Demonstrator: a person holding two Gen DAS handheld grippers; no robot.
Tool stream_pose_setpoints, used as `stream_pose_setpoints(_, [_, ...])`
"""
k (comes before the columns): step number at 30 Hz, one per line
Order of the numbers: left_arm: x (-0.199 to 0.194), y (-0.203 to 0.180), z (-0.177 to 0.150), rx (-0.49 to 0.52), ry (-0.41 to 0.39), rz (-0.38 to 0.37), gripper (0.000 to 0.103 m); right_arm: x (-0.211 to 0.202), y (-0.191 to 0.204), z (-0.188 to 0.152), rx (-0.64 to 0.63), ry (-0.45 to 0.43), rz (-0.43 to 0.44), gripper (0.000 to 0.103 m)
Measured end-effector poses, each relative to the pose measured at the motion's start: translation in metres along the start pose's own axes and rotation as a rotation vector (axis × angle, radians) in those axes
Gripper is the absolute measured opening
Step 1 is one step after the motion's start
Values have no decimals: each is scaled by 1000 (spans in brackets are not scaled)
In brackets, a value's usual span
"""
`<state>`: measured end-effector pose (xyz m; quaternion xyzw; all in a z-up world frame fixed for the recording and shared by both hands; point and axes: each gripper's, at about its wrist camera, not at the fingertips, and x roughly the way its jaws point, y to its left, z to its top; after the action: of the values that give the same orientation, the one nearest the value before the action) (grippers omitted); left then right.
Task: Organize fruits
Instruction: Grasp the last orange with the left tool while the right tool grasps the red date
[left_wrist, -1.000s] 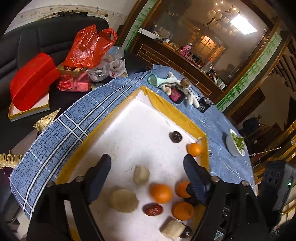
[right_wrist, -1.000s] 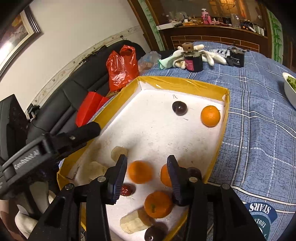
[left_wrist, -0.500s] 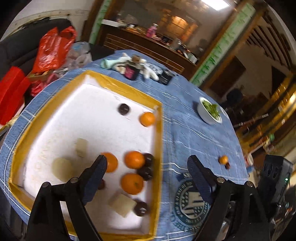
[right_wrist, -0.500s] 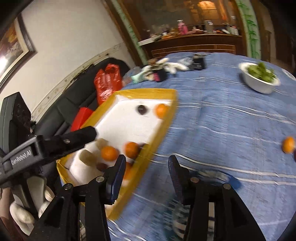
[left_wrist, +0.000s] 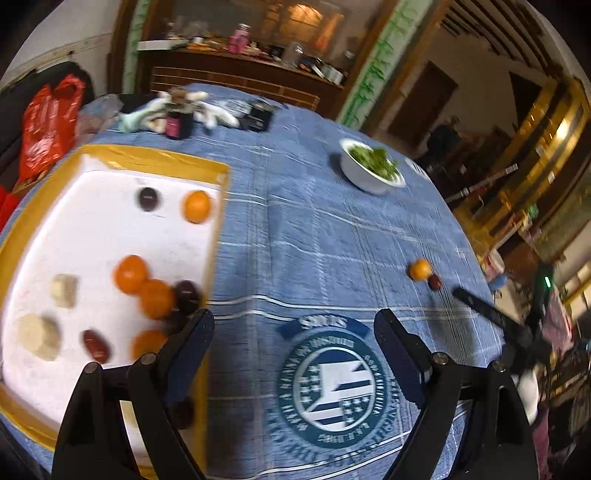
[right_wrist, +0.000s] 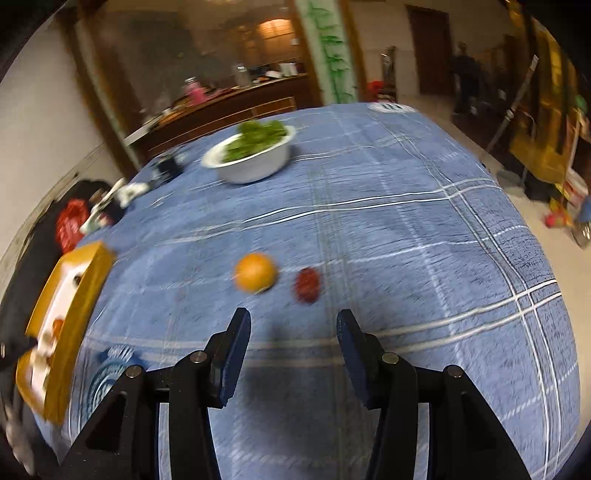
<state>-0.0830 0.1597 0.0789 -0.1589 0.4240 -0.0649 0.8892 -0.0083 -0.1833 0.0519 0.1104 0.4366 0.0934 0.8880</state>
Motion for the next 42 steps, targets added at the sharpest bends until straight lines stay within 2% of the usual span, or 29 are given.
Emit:
stream_pose_setpoints(1, [4,-8,1,17,5,-3,84,7,-3,5,21,9,7,53])
stream_pose_setpoints(3, [12,-22,3,56,13,-3,74,21,-5,13,32,22,24,52])
stream_pose_setpoints(5, [20,-35,7,91,22,-4,70,31,-3,18,17,31,0,51])
stream_pose_setpoints(8, [35,-53,12,134,33,9,70,46,1,20,2,57,-30,44])
stream_pose_setpoints(10, [47,-65,16,159,43,6,70,48,-1,19,-9,45,-31,41])
stream_pose_setpoints(11, [54,-71,18,170,50,5,70,48,0,18,-25,37,-44,34])
stream_pose_setpoints(12, [62,-78,20,183,61,3,69,49,-1,15,-28,33,-45,21])
stream_pose_setpoints(20, [132,-144,25,331,123,-46,69,29,-28,18,97,-26,37,22])
stream_pose_setpoints(24, [161,-177,21,436,128,-26,69,26,-36,20,141,-31,58,22])
stream_pose_setpoints(28, [184,-193,21,499,120,15,69,24,-39,21,159,-35,64,22])
stream_pose_setpoints(29, [190,-194,21,503,131,25,68,22,-39,21,157,-40,63,22])
stream_pose_setpoints(31, [195,-192,19,503,145,19,40,21,-38,21,154,-43,65,22])
stream_pose_setpoints(32, [194,-191,19,502,148,8,32,22,-38,22,153,-43,66,22])
stream_pose_setpoints(37, [168,-175,22,431,109,-4,29,23,-37,22,147,-41,56,22])
stream_pose_setpoints(42, [110,-124,25,251,52,-37,30,21,-39,22,152,-64,69,22])
